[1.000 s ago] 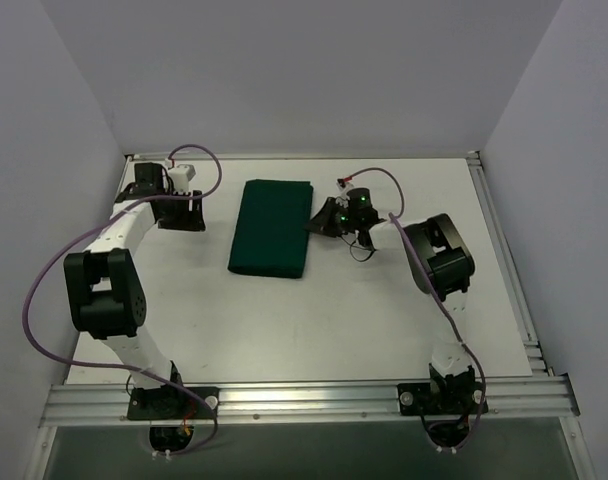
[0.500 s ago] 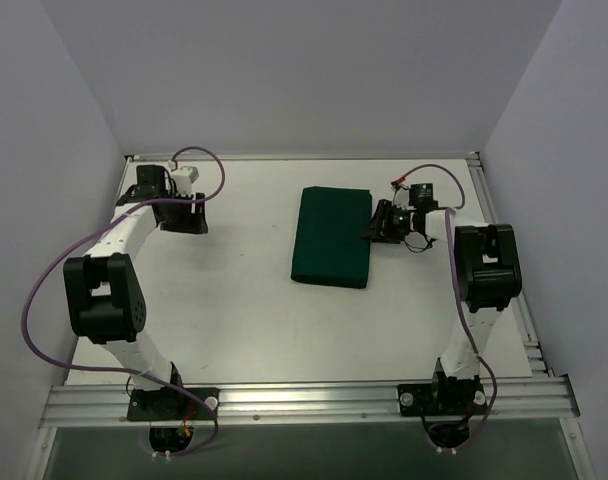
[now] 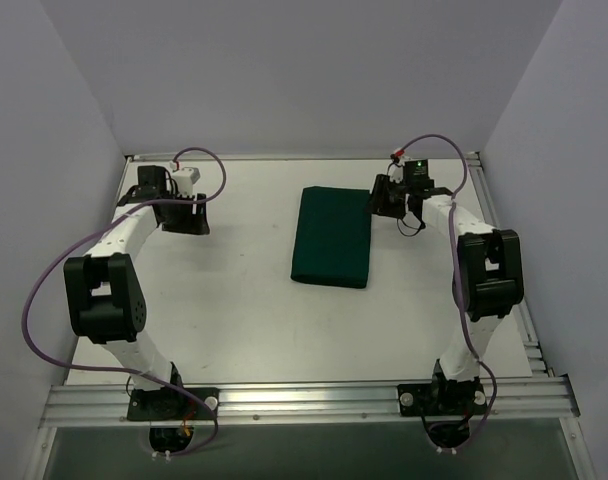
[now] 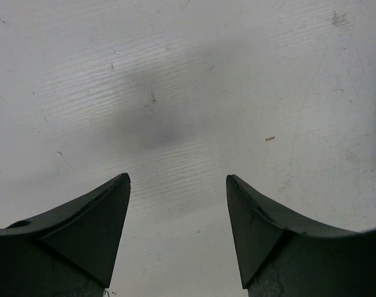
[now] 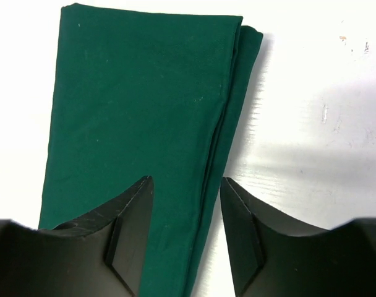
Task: Open and lay out the surgical kit
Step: Move the surgical kit at the center of the board.
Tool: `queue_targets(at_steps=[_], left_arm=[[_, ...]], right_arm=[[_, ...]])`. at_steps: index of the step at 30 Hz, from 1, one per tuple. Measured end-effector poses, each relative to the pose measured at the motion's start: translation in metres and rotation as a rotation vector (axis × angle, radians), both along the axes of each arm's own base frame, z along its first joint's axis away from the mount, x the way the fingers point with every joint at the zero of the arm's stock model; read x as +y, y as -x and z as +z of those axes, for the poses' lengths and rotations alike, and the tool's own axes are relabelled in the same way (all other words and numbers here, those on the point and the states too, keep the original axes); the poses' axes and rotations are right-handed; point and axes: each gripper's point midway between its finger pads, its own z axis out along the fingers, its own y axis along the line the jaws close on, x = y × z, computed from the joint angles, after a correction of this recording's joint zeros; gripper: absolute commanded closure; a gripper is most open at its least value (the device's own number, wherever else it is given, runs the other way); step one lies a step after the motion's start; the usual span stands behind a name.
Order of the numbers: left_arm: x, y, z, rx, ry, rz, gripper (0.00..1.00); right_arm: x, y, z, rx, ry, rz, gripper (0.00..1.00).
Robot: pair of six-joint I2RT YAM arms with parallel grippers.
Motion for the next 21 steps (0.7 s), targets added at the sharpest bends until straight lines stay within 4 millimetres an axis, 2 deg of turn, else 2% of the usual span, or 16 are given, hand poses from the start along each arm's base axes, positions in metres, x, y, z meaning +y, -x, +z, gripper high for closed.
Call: queue_targets(at_steps=[4,9,15,21], left_arm=[[0.0,0.0,0.0,0.0,0.002,-0.001,0.27],[-0.001,0.0,0.0,-0.001,0.003,-0.002,0.27],[-0.001,0.0,0.0,-0.001,0.006,-0.004,0.27],[-0.002,0.0,0.0,-0.001,0.009,-0.006,0.27]], right_arm=[[0.006,-0.002,-0.009,0.015,0.017,-0.007,0.67],[0.016,-0.007,-0.024,0.042,0.032,-0.002,0.67],[0.017,-0.007,-0.042,0.072,0.058,-0.011,0.67],[0.015,-0.007,-0.044,0.075,0.065,-0.02,0.67]])
